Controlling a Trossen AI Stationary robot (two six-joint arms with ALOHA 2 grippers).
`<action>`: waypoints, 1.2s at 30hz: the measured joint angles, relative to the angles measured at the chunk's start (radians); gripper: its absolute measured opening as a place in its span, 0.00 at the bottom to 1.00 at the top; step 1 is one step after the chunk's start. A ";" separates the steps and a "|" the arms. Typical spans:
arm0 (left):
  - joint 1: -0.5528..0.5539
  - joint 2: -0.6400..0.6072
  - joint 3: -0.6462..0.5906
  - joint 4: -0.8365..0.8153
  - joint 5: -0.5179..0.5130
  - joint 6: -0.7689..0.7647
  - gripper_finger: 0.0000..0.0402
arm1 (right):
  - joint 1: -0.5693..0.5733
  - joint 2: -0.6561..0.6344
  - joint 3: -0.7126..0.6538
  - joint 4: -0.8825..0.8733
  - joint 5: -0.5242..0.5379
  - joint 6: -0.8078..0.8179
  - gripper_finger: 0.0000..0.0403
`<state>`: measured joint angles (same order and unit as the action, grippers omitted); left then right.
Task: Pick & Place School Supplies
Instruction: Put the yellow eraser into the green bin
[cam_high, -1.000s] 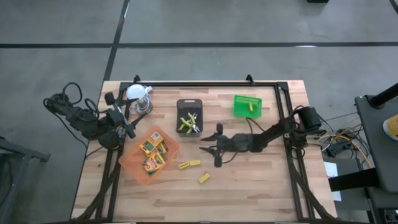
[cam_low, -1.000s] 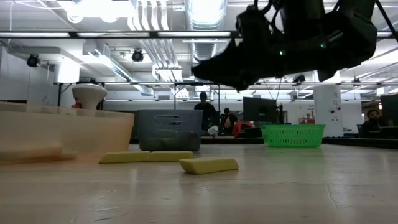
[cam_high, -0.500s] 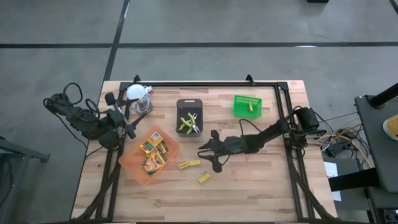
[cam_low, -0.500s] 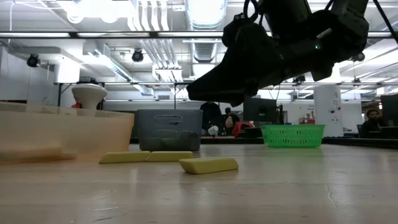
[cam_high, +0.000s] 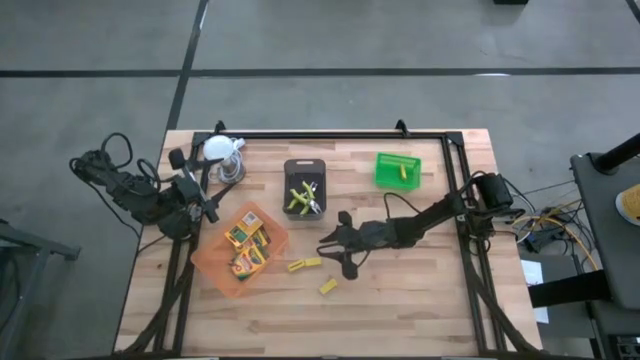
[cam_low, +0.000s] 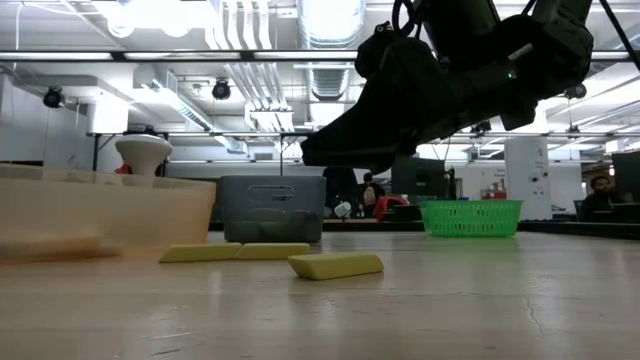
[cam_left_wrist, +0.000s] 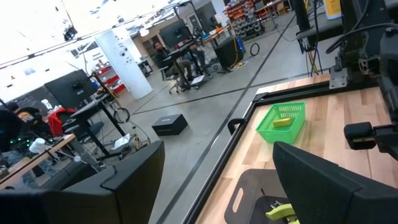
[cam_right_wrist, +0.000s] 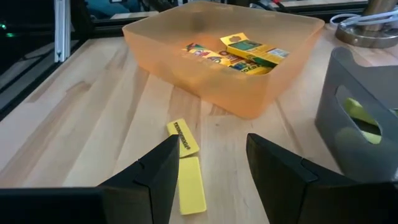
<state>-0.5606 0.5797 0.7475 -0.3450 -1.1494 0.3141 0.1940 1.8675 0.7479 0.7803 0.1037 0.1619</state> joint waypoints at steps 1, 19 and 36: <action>0.000 0.000 0.000 0.000 0.000 0.000 0.76 | 0.000 0.000 0.000 -0.003 -0.001 0.000 0.45; 0.000 0.000 0.000 -0.001 0.000 0.000 0.76 | 0.000 0.002 0.140 -0.276 -0.033 -0.051 0.45; 0.000 0.000 0.000 0.000 0.000 0.000 0.76 | 0.000 0.192 0.222 -0.138 -0.078 0.016 0.45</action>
<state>-0.5604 0.5797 0.7473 -0.3452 -1.1492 0.3143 0.1940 2.0593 0.9698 0.6426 0.0253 0.1775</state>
